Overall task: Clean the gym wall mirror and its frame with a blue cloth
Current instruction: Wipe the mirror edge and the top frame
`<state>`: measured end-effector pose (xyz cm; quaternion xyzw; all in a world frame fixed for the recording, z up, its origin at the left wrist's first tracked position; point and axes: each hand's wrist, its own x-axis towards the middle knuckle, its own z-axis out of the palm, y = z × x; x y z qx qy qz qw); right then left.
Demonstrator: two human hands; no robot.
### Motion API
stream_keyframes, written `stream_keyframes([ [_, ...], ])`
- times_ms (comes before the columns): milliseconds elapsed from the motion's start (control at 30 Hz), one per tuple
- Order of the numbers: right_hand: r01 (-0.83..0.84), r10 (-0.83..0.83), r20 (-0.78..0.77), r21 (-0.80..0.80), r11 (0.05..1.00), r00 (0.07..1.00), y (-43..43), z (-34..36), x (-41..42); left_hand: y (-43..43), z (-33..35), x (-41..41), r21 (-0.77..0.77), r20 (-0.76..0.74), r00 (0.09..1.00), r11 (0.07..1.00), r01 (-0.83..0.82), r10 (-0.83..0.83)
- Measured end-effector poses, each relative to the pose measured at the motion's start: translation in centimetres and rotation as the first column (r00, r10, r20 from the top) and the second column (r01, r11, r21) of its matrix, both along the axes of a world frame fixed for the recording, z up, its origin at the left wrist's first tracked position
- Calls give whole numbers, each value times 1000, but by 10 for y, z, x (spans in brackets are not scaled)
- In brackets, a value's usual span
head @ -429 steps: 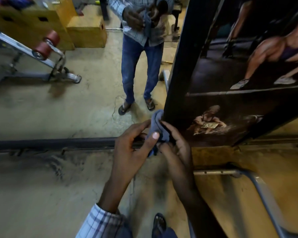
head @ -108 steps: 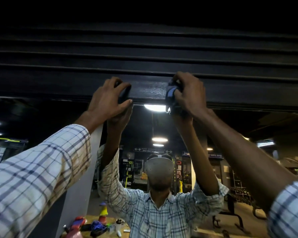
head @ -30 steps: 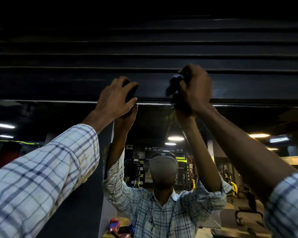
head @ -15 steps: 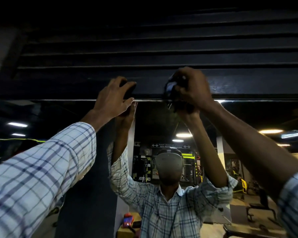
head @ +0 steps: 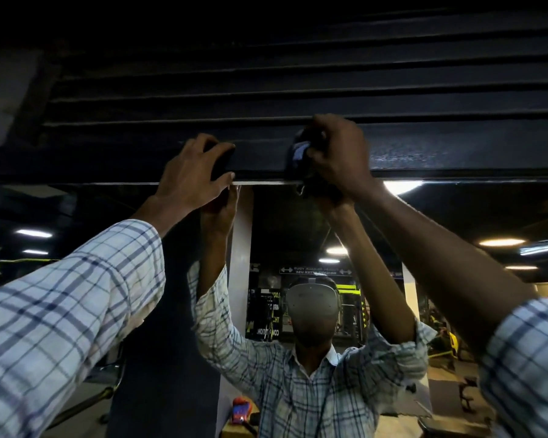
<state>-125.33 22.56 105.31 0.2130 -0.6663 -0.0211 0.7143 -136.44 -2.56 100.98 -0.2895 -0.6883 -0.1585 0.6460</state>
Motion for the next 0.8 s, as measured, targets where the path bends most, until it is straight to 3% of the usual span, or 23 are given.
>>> stream_keyframes([
  [67,-5,-2,90,73,997,996,-8,5,-2,-4,0,-6,2,-21,1000,1000,9,-9],
  [100,5,-8,65,56,998,998,-10,7,-4,-6,0,-9,0,-35,999,1000,8,-9],
  [167,14,-22,-112,-68,998,993,-11,12,-11,-10,0,-15,9,-70,997,1000,14,-13],
  [233,-3,-19,-178,-121,993,984,-17,13,-20,-16,-2,-21,34,-94,995,999,27,-24],
  [367,-52,38,86,173,984,996,-45,9,-35,-29,-4,-32,33,-126,992,999,30,-25],
  [500,-24,23,-167,-3,1000,986,-57,17,-49,-48,-2,-43,47,-125,992,998,34,-28],
  [533,-32,30,-170,-5,999,985,-63,17,-53,-56,-1,-46,55,-122,992,998,40,-33],
  [667,-35,16,91,213,976,996,-100,15,-66,-87,-1,-64,24,-136,990,999,28,-24],
  [700,-46,29,92,193,980,995,-107,15,-70,-95,1,-67,17,-137,990,999,33,-30],
  [800,-56,57,-109,13,998,992,-122,16,-87,-117,3,-78,-5,-129,991,999,44,-44],
])
